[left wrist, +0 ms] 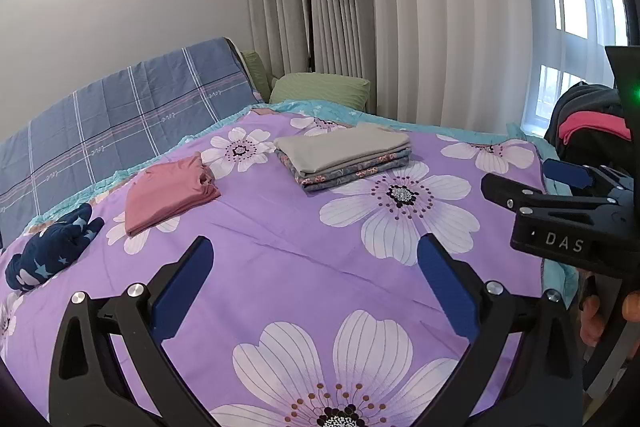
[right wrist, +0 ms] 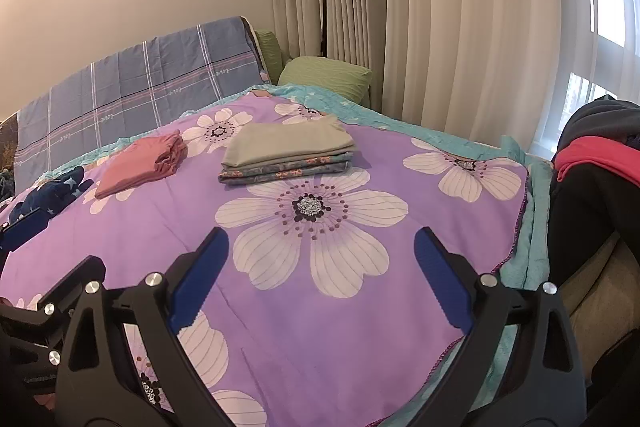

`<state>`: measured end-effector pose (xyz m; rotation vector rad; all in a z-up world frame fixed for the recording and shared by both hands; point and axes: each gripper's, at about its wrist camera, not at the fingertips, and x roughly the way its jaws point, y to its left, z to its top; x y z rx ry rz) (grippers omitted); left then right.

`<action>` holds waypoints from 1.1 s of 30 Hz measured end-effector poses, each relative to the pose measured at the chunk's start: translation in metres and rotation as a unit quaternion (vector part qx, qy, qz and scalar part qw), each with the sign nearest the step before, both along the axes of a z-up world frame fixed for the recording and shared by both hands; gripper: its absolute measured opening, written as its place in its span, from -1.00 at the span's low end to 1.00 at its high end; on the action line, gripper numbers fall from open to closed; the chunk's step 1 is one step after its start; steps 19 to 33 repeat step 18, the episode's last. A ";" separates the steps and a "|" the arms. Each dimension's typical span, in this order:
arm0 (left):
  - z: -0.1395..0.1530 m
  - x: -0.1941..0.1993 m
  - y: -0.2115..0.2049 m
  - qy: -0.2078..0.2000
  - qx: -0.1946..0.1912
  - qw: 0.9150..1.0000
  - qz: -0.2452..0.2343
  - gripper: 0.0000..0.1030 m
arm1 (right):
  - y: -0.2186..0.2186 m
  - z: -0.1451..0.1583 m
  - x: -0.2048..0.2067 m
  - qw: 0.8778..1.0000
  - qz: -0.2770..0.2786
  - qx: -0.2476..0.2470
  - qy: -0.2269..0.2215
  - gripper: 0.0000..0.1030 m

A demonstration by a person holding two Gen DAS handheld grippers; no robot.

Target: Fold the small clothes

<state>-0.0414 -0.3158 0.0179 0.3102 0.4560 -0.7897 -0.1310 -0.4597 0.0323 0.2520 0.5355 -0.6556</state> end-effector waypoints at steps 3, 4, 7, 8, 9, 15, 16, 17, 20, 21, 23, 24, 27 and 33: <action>-0.001 0.000 -0.001 0.002 0.002 1.000 -0.003 0.97 | 0.000 0.000 0.000 1.000 0.001 0.001 0.000 0.86; -0.001 0.000 -0.001 0.003 0.003 1.000 -0.004 0.97 | -0.001 -0.001 0.000 1.000 0.001 0.001 0.000 0.86; -0.003 0.000 -0.002 0.002 0.006 1.000 -0.003 0.97 | -0.001 -0.002 0.000 1.000 0.004 0.001 0.003 0.86; -0.003 0.000 -0.001 0.002 0.007 1.000 -0.003 0.97 | -0.001 -0.002 0.001 1.000 0.004 0.000 0.004 0.86; -0.003 0.000 -0.001 0.002 0.008 1.000 -0.003 0.97 | -0.001 -0.002 0.002 1.000 0.005 -0.001 0.005 0.86; -0.004 0.002 0.001 0.005 0.007 1.000 0.000 0.97 | 0.000 -0.003 0.003 1.000 0.006 -0.003 0.006 0.86; -0.004 0.002 0.001 0.005 0.007 1.000 0.000 0.97 | 0.000 -0.003 0.003 1.000 0.006 -0.003 0.006 0.86; -0.005 0.002 0.001 0.006 0.008 1.000 0.000 0.97 | 0.000 -0.003 0.003 1.000 0.006 -0.003 0.007 0.86; -0.005 0.003 0.001 0.006 0.008 1.000 0.001 0.97 | 0.000 -0.004 0.004 1.000 0.006 -0.003 0.008 0.86; -0.005 0.003 0.001 0.006 0.008 1.000 0.001 0.97 | 0.000 -0.004 0.004 1.000 0.006 -0.003 0.008 0.86; -0.005 0.003 0.001 0.006 0.008 1.000 0.001 0.97 | 0.000 -0.004 0.004 1.000 0.006 -0.003 0.008 0.86; -0.005 0.003 0.001 0.006 0.008 1.000 0.001 0.97 | 0.000 -0.004 0.004 1.000 0.006 -0.003 0.008 0.86; -0.005 0.003 0.001 0.006 0.008 1.000 0.001 0.97 | 0.000 -0.004 0.004 1.000 0.006 -0.003 0.008 0.86; -0.005 0.003 0.001 0.006 0.008 1.000 0.001 0.97 | 0.000 -0.004 0.004 1.000 0.006 -0.003 0.008 0.86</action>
